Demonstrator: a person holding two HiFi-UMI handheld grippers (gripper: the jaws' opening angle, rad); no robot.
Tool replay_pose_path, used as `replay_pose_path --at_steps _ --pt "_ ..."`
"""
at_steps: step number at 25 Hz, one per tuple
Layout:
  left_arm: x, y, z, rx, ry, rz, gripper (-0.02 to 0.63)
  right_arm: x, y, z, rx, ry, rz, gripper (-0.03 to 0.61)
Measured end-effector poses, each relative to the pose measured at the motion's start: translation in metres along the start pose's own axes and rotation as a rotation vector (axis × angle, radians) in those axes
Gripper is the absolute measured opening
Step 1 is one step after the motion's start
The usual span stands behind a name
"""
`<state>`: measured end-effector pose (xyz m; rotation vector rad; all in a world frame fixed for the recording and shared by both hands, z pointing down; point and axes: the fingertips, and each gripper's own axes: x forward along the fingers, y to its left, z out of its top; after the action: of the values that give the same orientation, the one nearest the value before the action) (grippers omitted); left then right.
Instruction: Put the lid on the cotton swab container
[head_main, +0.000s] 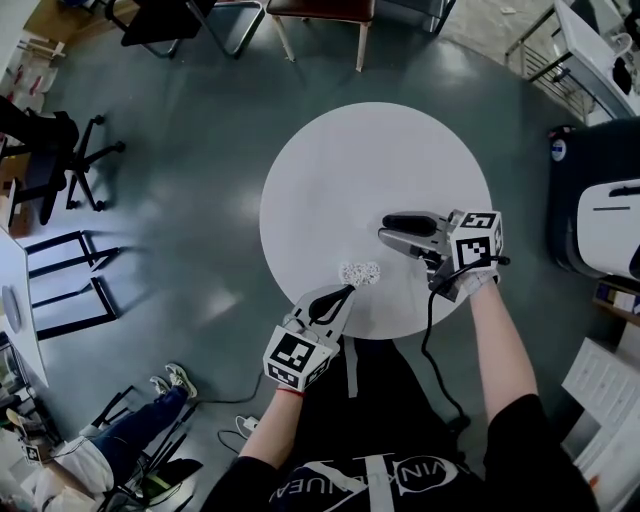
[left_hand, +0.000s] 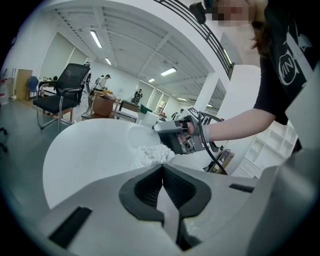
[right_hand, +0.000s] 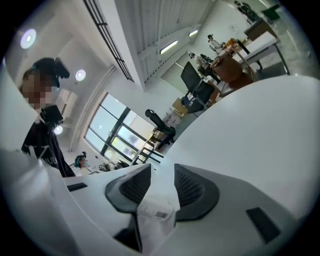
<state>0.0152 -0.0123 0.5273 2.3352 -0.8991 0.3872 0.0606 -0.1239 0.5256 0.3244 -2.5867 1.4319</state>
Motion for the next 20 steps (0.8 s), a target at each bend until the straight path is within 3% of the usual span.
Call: replay_pose_path --at_steps 8,16,20 --pt "0.000 -0.003 -0.002 -0.002 -0.009 -0.002 0.008 0.008 0.011 0.003 0.186 0.019 0.171 0.207" --pt "0.000 -0.004 -0.002 -0.003 -0.009 -0.006 0.008 0.016 0.016 -0.012 0.196 0.105 0.237 0.206" --pt "0.001 -0.001 -0.001 -0.005 -0.006 -0.005 0.008 0.017 0.032 -0.006 0.135 0.097 0.302 0.206"
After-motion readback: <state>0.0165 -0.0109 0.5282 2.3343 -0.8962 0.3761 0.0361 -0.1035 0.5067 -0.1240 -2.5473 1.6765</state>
